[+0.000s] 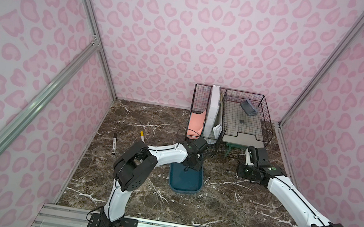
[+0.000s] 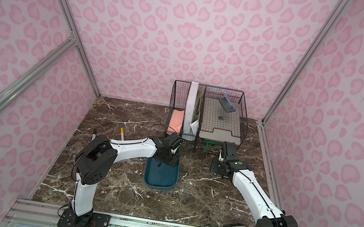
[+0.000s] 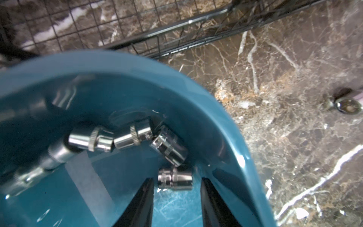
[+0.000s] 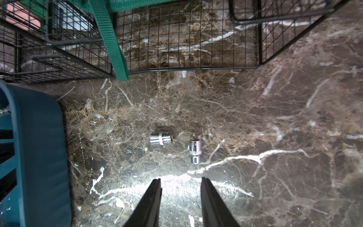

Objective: Take out the socket from the storage box
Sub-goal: Pick up the socket head from the storage box, then place the socket head at the center of the board.

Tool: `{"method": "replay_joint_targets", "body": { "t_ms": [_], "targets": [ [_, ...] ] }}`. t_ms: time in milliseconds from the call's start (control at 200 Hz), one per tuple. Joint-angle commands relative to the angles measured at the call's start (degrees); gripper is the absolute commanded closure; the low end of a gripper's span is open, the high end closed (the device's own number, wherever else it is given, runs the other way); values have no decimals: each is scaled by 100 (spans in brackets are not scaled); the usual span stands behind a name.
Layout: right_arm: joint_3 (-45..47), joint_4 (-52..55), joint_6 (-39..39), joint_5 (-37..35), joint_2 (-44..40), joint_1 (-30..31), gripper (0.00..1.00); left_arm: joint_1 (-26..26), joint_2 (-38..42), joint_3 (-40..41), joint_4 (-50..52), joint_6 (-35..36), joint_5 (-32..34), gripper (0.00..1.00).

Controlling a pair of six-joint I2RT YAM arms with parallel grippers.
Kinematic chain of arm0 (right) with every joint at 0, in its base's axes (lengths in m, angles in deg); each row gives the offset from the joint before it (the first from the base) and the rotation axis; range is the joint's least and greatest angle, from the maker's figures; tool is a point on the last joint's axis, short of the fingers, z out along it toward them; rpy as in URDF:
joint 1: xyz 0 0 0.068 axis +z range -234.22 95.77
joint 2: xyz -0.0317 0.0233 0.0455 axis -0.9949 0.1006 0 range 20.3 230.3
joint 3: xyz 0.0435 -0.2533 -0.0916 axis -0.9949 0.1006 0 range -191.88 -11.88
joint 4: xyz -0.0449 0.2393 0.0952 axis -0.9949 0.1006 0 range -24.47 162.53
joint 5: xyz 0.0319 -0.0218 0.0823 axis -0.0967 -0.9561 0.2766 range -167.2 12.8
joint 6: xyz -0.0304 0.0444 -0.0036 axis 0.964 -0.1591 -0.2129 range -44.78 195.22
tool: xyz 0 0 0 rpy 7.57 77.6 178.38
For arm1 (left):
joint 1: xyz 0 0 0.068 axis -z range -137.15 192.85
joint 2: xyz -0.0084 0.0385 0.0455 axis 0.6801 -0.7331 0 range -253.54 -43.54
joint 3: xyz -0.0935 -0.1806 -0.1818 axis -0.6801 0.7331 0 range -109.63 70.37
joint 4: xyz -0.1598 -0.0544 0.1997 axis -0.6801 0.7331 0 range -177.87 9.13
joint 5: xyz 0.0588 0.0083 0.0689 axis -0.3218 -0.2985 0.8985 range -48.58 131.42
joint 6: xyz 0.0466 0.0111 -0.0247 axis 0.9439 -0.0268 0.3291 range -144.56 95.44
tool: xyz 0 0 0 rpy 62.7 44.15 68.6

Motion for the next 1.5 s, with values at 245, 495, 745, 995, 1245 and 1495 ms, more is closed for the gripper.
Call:
{"method": "replay_joint_targets", "body": {
  "t_ms": [245,495,745,995,1245,1495],
  "targets": [
    [-2,-143,-7,44,-32,3,60,-7,-137,-39,-11,39,164,60],
    [65,-179,-3,57,-73,4,60,-1,-200,-68,-45,147,110,68],
    [22,-187,26,137,-129,16,60,15,116,104,-41,121,133,72],
    [-150,-196,42,151,-103,252,61,15,1177,466,266,98,400,76],
    [-502,-205,-24,30,152,779,61,-174,2221,945,653,158,775,76],
    [-925,-314,-125,80,497,1322,61,-909,3017,1830,530,44,759,75]
  ]
}}
